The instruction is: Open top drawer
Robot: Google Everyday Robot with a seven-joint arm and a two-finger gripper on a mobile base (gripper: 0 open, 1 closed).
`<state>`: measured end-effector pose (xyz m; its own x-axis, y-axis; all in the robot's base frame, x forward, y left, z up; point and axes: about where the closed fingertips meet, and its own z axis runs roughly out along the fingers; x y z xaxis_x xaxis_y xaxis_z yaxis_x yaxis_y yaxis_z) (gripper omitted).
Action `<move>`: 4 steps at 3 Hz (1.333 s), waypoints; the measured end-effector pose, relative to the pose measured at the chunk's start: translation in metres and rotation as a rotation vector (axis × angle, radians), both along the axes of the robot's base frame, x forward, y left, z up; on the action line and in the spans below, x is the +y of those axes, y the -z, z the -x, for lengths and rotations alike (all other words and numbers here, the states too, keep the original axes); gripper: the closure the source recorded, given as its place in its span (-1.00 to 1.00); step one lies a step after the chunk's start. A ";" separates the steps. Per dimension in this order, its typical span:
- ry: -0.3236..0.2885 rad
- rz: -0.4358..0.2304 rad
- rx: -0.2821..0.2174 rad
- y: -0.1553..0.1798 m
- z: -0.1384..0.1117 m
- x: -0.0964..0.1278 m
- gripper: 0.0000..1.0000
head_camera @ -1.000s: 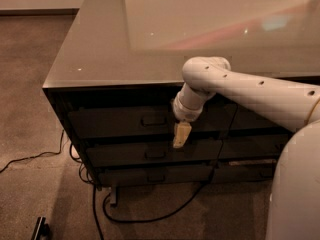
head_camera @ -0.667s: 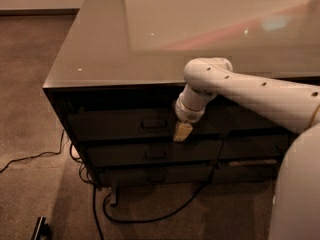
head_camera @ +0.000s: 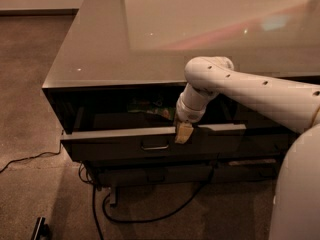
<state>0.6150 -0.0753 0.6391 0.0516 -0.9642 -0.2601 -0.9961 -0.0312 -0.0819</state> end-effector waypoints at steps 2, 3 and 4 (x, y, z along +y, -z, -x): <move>0.000 0.000 0.000 0.000 0.000 0.000 0.25; -0.002 -0.004 0.002 0.000 -0.001 0.001 -0.22; 0.004 -0.006 0.012 0.003 0.002 0.001 -0.68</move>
Offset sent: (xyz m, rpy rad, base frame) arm 0.0000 0.0000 0.0000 0.0000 0.0000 0.0000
